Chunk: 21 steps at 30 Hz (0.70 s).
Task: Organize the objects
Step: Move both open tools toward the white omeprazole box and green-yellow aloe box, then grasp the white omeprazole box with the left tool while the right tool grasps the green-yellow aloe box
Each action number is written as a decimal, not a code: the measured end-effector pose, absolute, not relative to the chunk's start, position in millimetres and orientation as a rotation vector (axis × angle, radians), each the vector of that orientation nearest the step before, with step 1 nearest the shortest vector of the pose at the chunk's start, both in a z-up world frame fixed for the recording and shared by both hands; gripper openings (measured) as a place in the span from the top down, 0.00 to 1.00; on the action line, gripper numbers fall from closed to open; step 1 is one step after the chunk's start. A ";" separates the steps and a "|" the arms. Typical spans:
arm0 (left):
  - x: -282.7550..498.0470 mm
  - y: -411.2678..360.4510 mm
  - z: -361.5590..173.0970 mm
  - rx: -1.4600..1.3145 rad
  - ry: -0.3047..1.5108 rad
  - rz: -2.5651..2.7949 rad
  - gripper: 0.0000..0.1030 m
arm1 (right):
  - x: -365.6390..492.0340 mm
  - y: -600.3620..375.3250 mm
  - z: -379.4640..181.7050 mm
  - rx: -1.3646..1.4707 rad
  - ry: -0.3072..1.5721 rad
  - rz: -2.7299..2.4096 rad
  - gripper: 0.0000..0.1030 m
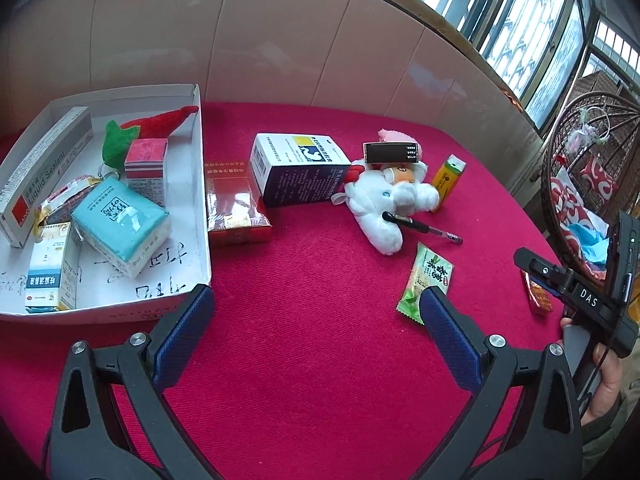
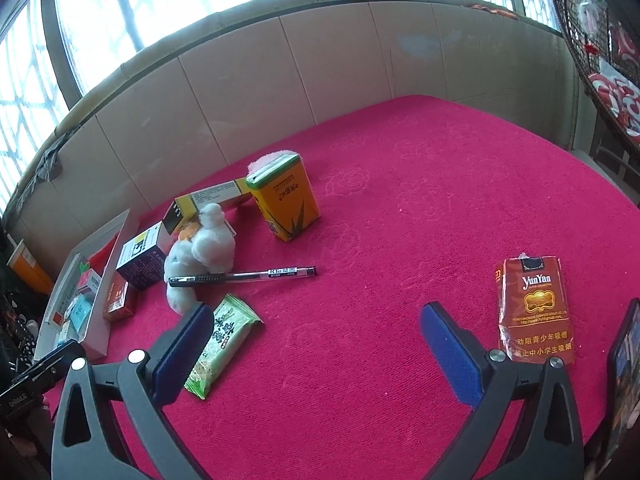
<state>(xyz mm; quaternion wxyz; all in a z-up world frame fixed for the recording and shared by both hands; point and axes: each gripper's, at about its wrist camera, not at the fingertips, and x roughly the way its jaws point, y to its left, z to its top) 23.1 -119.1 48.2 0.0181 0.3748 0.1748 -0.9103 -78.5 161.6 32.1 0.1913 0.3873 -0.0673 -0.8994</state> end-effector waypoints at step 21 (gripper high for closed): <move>-58.9 -155.6 86.1 1.283 0.031 -2.947 0.00 | -205.9 56.6 20.4 1.022 0.103 -2.527 0.00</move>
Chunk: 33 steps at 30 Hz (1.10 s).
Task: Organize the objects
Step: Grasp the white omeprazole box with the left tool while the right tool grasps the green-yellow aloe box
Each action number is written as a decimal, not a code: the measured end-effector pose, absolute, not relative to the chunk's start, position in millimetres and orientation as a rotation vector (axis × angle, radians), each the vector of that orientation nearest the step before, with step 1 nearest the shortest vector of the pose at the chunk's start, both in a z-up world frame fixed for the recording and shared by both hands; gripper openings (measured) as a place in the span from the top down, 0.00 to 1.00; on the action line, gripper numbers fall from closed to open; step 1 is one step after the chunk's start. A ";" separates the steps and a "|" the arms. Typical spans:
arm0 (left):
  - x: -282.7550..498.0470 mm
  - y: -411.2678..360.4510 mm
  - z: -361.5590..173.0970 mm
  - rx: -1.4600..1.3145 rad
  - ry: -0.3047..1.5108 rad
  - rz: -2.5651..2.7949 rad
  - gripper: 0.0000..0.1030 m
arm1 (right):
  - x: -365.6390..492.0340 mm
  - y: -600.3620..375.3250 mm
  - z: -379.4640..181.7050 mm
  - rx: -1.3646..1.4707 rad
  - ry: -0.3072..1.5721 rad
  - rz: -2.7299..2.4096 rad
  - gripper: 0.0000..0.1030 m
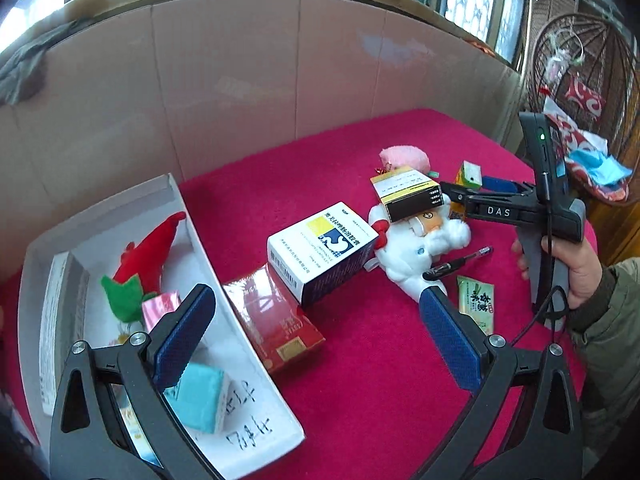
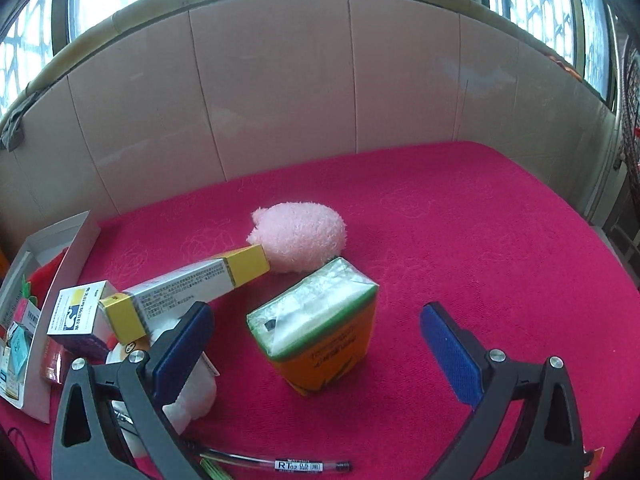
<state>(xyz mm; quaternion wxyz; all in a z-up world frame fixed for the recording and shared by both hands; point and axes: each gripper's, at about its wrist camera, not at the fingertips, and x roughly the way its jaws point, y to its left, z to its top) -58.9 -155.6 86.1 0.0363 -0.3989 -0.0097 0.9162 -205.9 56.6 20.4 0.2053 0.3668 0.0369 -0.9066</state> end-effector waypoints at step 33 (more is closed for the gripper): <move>-77.7 -111.0 52.8 -1.323 -0.060 2.794 0.51 | -136.2 143.7 43.3 0.973 -0.427 -2.371 0.63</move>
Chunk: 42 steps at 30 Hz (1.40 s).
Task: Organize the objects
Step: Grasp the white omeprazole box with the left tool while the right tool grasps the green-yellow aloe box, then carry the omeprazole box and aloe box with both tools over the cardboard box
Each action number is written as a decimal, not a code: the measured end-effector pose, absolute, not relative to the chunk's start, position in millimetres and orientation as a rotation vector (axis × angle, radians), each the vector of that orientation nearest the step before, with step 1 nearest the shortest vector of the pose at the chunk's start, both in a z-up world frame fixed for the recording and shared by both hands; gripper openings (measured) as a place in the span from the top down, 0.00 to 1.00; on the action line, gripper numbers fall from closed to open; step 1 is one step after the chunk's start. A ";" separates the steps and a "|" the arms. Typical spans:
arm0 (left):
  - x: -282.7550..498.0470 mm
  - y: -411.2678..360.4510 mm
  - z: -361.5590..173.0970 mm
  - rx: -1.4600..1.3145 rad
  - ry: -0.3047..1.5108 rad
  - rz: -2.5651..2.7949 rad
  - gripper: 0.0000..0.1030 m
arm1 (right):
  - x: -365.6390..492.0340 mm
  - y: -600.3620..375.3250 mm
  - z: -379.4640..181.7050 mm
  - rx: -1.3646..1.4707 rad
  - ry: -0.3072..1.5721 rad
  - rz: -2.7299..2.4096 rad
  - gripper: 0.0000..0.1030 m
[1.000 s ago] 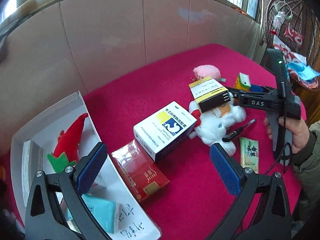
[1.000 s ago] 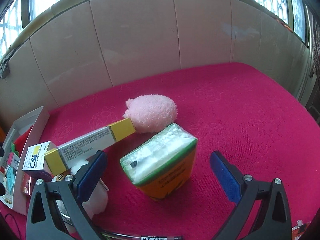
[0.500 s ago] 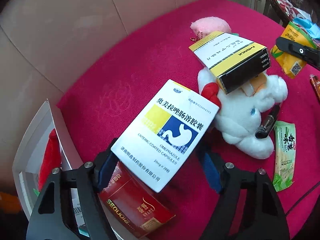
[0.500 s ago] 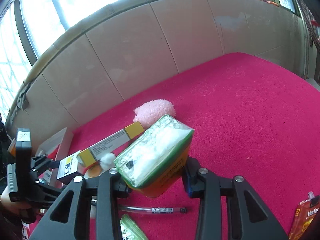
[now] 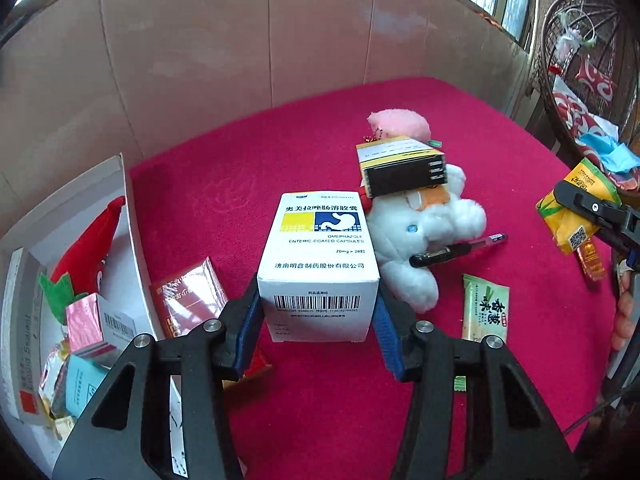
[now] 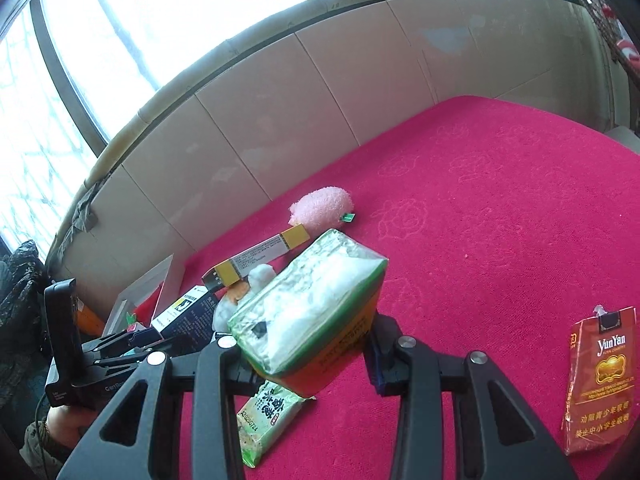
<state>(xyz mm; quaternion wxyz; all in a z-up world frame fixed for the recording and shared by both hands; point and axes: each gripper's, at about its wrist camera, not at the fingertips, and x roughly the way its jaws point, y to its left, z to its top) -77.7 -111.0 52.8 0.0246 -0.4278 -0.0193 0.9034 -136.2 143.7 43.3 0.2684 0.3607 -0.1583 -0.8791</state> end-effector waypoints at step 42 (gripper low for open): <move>-5.9 -83.0 92.7 -0.972 -0.289 2.954 0.51 | -84.8 121.6 84.1 0.861 -0.361 -2.269 0.63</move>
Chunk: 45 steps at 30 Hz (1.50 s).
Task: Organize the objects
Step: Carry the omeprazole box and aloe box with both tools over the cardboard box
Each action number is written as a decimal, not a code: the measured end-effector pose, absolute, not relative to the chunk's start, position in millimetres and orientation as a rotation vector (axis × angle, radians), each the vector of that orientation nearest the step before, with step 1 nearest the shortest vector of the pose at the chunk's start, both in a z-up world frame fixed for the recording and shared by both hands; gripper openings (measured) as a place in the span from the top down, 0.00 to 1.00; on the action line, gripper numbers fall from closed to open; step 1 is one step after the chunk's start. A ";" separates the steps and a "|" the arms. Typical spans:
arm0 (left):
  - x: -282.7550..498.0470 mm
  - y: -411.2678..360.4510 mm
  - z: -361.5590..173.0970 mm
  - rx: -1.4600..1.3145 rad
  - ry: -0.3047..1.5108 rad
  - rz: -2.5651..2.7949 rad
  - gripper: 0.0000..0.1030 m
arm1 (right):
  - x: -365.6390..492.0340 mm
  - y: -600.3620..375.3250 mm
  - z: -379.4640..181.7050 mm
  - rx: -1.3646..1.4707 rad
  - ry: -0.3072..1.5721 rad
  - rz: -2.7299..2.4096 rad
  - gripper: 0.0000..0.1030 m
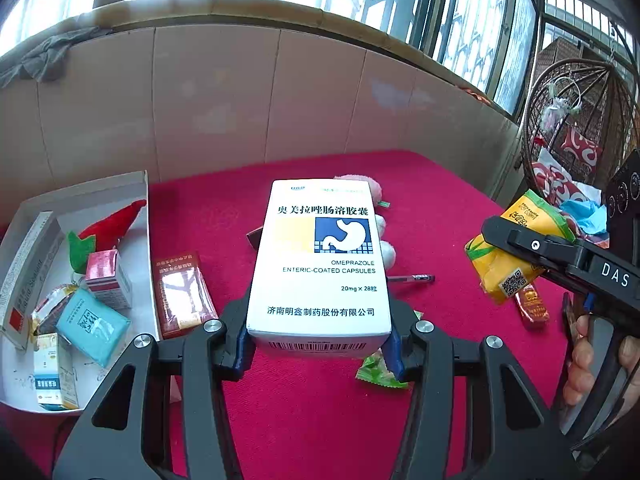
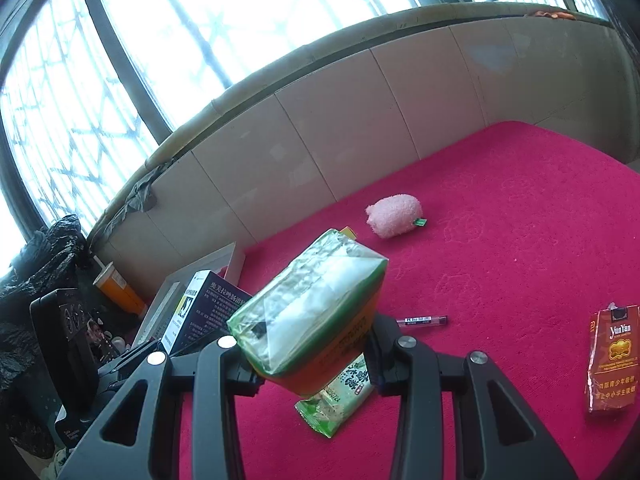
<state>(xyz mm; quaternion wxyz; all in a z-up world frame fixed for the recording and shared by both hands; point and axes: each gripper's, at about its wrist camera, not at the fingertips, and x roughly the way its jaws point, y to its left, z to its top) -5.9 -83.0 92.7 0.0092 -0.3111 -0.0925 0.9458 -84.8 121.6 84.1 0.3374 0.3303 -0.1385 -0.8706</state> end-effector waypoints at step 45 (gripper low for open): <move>84.1 -234.0 85.7 -0.801 -0.690 3.255 0.51 | -31.9 -60.4 110.3 0.831 0.085 -2.105 0.62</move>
